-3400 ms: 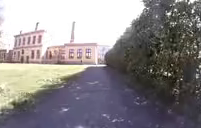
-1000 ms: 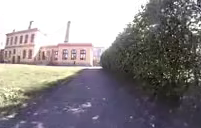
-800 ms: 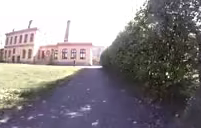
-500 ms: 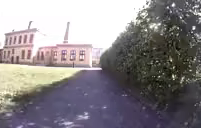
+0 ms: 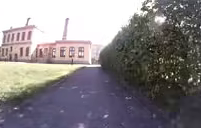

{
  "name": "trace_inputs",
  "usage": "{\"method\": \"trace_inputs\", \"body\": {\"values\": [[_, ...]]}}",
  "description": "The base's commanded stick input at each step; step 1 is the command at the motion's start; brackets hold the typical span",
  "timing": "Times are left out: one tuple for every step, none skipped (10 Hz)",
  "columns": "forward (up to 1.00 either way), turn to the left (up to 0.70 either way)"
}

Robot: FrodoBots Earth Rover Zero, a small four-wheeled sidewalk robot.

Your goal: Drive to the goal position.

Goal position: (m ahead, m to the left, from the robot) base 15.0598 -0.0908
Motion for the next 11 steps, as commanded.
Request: {"method": "trace_inputs", "body": {"values": [[0.7, 0.0], [0.7, 0.0], [0.7, 0.0], [0.7, 0.0], [0.7, 0.0], [0.7, 0.0], [0.7, 0.0], [0.7, 0.0], [0.7, 0.0], [0.7, 0.0], [0.7, 0.0]]}}
